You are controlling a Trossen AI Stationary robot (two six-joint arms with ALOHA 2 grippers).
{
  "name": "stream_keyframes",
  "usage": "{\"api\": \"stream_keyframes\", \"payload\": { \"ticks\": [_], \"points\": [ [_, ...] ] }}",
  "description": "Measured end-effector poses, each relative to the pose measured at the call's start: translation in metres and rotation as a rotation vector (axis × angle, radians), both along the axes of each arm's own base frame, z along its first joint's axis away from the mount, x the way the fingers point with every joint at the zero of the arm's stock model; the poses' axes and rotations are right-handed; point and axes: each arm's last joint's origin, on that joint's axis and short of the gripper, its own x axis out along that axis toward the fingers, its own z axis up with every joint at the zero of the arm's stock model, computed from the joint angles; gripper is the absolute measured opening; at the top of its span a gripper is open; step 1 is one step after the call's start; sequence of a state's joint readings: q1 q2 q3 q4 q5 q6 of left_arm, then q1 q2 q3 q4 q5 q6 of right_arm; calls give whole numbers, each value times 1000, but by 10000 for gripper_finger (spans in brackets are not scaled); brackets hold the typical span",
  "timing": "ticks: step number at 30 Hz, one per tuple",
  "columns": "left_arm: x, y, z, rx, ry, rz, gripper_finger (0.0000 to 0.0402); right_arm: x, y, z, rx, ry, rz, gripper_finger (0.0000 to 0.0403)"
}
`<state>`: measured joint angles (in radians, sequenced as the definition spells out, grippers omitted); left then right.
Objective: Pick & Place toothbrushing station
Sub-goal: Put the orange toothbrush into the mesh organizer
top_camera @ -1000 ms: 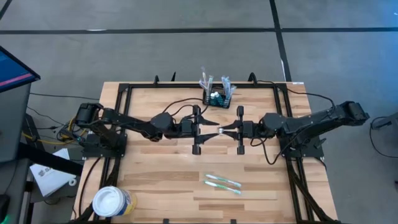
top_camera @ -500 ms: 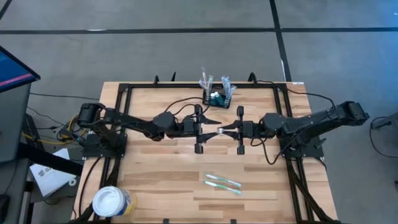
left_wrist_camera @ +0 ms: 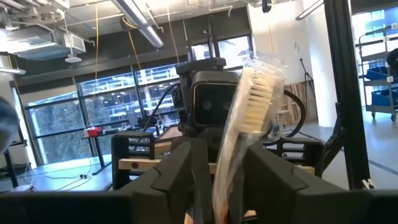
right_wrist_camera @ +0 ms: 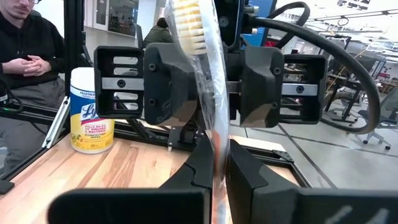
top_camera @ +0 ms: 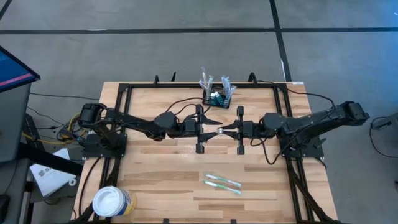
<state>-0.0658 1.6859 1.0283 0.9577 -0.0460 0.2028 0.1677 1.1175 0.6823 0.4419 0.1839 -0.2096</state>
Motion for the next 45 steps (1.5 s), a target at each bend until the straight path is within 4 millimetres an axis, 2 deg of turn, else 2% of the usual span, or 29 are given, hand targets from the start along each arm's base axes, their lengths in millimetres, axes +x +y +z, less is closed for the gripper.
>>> {"api": "stream_keyframes", "payload": {
  "ticks": [8,11,16,31,37,45],
  "points": [
    [0,1,0,-3,2,11,51,0,0,-1,-2,13,-1,11],
    [0,2,-1,1,5,15,14,0,0,-1,5,14,-2,23],
    [0,3,-1,-4,10,21,8,0,0,-2,-4,23,-1,43],
    [0,6,-3,-3,52,40,6,-1,0,-4,-20,55,-2,57],
    [0,7,-3,-4,54,50,5,-9,-2,-2,-43,84,-2,100],
    [0,18,-3,-4,55,79,5,-31,-7,2,-32,167,-5,143]
  ]
}}
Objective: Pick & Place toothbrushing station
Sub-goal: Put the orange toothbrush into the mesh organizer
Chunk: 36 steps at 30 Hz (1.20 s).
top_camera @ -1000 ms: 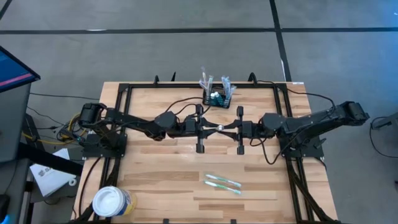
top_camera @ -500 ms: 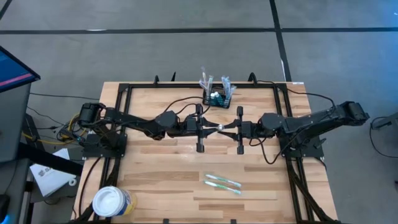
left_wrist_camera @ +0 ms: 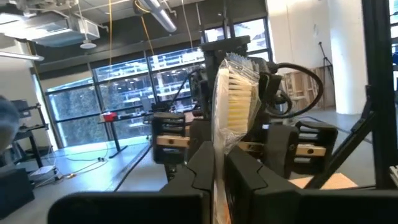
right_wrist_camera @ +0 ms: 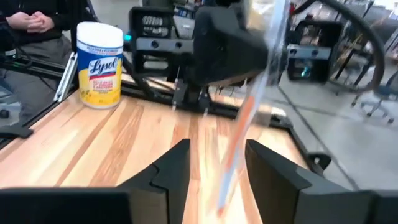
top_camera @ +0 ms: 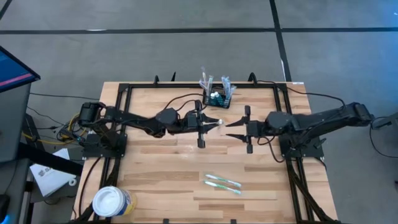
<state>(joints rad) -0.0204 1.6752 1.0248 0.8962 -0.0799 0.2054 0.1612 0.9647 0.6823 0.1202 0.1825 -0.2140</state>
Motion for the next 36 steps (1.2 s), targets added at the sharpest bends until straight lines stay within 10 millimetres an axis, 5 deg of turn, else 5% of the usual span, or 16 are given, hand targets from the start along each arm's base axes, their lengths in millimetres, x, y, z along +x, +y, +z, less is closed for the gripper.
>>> {"api": "stream_keyframes", "payload": {
  "ticks": [27,36],
  "points": [
    [-15,95,-10,-93,-10,246,5,-13,-2,-14,68,186,-28,118],
    [-22,117,-10,-98,-21,306,6,1,0,-26,58,239,-30,118]
  ]
}}
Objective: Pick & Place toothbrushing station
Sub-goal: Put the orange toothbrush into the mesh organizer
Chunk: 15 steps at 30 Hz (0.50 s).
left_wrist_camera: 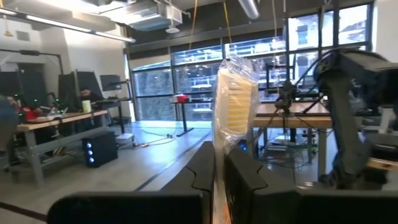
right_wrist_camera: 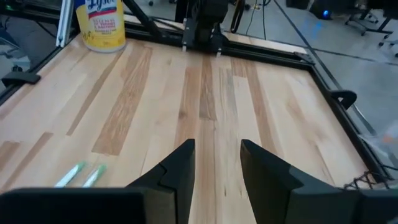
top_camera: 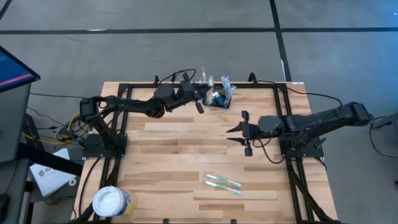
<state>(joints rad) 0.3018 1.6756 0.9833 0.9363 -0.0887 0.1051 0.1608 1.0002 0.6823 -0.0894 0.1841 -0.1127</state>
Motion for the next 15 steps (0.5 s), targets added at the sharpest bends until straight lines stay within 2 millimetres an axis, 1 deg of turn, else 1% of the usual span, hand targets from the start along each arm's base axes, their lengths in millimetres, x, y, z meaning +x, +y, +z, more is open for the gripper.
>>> {"api": "stream_keyframes", "payload": {
  "ticks": [5,10,15],
  "points": [
    [-4,11,0,-1,0,31,6,8,1,-3,-13,-11,6,118],
    [-7,22,-1,-14,-4,59,6,8,1,-4,-22,-5,10,118],
    [-7,32,-8,-16,-5,82,6,8,1,-4,-23,-4,10,118]
  ]
}}
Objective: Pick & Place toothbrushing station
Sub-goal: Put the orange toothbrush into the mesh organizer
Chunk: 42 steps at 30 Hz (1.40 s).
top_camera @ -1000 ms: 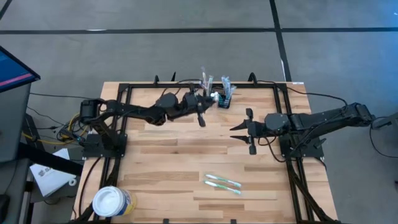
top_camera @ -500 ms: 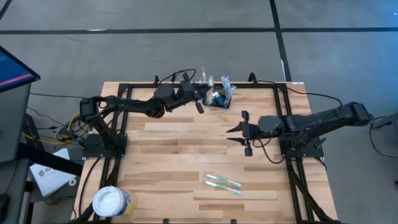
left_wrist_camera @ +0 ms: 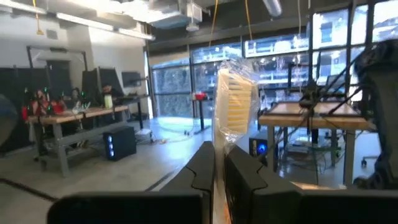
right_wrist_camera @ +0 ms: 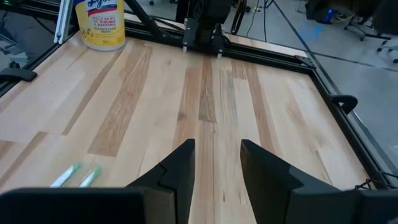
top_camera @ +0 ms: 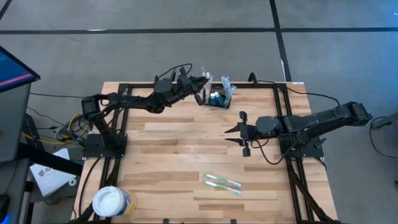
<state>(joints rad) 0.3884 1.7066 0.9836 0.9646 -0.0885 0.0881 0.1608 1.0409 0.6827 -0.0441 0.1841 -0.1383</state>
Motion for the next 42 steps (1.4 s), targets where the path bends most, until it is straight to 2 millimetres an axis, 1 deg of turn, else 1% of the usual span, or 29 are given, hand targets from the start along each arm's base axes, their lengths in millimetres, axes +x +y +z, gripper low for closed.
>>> {"api": "stream_keyframes", "payload": {
  "ticks": [3,8,13,18,23,27,32,38,40,42],
  "points": [
    [1,8,-9,-19,3,15,6,0,0,0,0,1,0,118],
    [-1,22,-15,-33,-27,45,6,0,0,0,-1,4,1,118],
    [0,33,-28,-43,-27,66,6,0,0,0,-3,4,2,118],
    [4,37,-41,-34,-42,71,6,0,0,0,-4,5,2,118],
    [3,43,-48,-35,-32,91,6,0,0,0,-4,5,2,118],
    [1,48,-49,-35,-34,112,6,0,0,0,-4,5,2,118],
    [2,48,-51,-33,-35,114,6,0,0,0,-18,6,7,118],
    [6,53,-73,-39,-27,125,6,0,0,0,-18,6,7,118],
    [6,54,-77,-40,-34,141,6,0,0,-1,-19,6,8,118],
    [6,54,-77,-35,-45,141,6,0,0,-1,-19,7,7,118]
  ]
}}
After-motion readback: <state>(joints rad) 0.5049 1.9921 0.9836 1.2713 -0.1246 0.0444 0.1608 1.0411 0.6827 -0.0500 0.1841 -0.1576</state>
